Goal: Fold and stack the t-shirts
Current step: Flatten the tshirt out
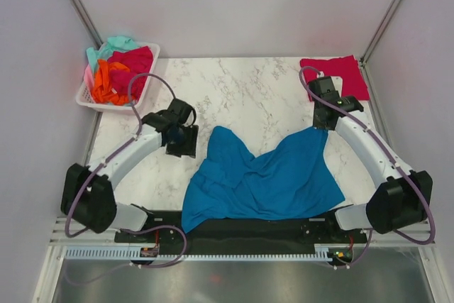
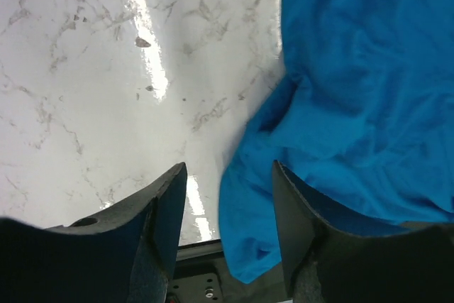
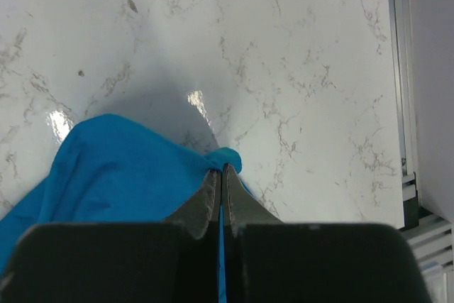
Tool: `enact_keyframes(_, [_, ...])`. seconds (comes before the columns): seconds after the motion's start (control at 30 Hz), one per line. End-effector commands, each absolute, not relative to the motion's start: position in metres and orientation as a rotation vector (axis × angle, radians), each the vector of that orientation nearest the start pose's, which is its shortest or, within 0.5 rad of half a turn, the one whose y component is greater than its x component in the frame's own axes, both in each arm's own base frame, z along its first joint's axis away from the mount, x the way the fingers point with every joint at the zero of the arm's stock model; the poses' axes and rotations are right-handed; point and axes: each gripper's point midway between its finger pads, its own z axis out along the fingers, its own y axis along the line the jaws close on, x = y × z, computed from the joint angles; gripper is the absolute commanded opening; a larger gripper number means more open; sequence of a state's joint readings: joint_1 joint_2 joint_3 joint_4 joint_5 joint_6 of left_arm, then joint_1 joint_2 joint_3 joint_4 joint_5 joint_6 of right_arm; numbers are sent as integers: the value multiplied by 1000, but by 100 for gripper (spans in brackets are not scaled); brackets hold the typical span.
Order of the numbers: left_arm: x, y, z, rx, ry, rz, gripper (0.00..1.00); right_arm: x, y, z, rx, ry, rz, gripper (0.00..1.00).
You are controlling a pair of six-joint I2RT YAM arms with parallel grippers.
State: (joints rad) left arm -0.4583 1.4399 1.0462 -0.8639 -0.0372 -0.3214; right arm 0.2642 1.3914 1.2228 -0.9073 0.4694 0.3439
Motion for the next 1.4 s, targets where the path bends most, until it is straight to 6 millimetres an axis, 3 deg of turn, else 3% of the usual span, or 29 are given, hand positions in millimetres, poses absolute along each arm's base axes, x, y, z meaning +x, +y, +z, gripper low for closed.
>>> enact_keyframes(0.0, [252, -156, 125, 57, 2624, -391, 58, 323, 18, 188, 268, 2385, -303, 0])
enact_keyframes(0.03, [245, -164, 131, 55, 2599, -484, 57, 322, 18, 187, 266, 2385, -302, 0])
enact_keyframes(0.07, [232, -164, 114, 54, 2631, -515, 56, 321, 17, 184, 262, 2392, -303, 0])
enact_keyframes(0.13, [225, -182, 119, 86, 2561, -695, 56, 320, 18, 183, 261, 2390, -291, 0])
enact_keyframes(0.17, [213, -183, 103, 90, 2589, -729, 56, 319, 18, 180, 261, 2395, -293, 0])
enact_keyframes(0.27, [207, -196, 97, 101, 2578, -823, 56, 318, 21, 178, 269, 2396, -268, 0])
enact_keyframes(0.6, [222, -196, 68, 62, 2616, -711, 56, 314, 28, 180, 265, 2392, -201, 0])
enact_keyframes(0.83, [232, -179, 51, 15, 2613, -562, 62, 312, 31, 178, 253, 2401, -178, 0])
enact_keyframes(1.03, [232, -183, 44, 20, 2572, -609, 65, 311, 33, 174, 242, 2410, -170, 0])
enact_keyframes(1.23, [228, -195, 41, 43, 2565, -699, 47, 311, 31, 171, 244, 2417, -180, 0])
enact_keyframes(1.37, [230, -195, 55, 46, 2526, -708, 36, 310, 32, 169, 242, 2421, -182, 0])
